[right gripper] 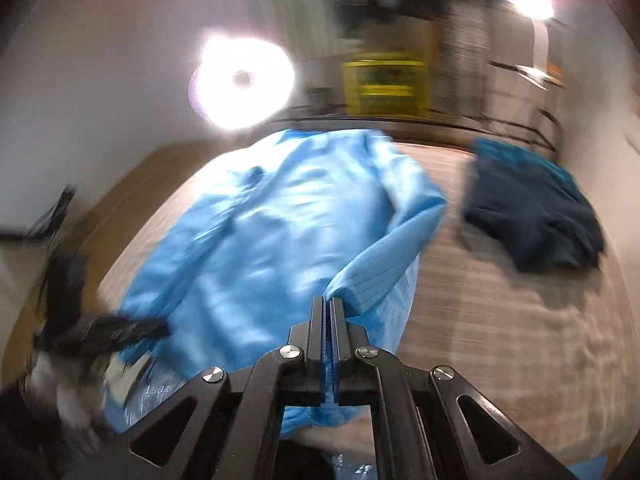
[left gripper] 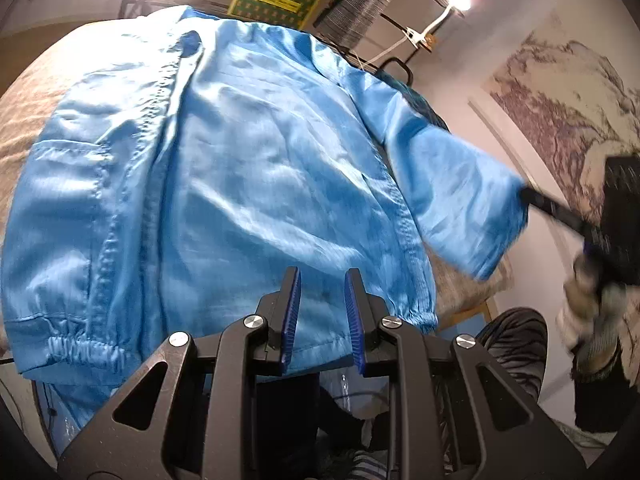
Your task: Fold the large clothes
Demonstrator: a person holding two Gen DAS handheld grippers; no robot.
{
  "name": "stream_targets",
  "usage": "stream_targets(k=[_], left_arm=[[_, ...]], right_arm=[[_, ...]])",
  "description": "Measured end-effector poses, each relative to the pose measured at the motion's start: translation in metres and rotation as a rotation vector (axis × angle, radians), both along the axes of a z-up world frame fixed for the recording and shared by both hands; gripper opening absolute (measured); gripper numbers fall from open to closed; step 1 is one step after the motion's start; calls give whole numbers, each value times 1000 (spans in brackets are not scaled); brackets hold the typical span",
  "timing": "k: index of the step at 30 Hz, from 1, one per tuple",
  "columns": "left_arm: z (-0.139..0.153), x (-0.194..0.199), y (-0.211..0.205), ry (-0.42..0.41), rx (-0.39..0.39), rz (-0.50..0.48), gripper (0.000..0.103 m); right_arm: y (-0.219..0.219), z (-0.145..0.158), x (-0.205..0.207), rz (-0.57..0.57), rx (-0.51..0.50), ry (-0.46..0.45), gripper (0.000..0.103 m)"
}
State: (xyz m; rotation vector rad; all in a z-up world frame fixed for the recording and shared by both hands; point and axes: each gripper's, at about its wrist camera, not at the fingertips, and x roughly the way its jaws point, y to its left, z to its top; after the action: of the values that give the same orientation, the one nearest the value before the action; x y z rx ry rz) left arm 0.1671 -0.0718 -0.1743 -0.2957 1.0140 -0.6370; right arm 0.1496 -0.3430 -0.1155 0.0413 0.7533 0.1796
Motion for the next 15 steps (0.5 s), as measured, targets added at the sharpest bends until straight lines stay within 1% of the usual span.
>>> stream_targets(k=[1,3,5,7,8,11,13,15], left_arm=[[0,1,3,3,-5,10,21],[0,2,7,7,-12,22,21],[-1,2,11,11,-16,35,21],[-2,2,13,18,-17,42,21],[-3,3,14,22,-18,44,21],[-8,3,16,38,-19,51,21],[-12,5,16,52,-18,54,21],[-17,7,15,69,-20,55,21]], right_arm=[[21,-6,-2,58,-16,12,0],[46,-22,-4,138,-55,34,0],[76,-45,-4,220,-124,74,0],[95,-67,-4,286,-172,116,0],[103,-78,-4,319,-187,144,0],[118,-99,-6,389,-214,183,0],[125,-106,-10,434,-233,194,0],[130,-114,-13,492,-254,228,0]])
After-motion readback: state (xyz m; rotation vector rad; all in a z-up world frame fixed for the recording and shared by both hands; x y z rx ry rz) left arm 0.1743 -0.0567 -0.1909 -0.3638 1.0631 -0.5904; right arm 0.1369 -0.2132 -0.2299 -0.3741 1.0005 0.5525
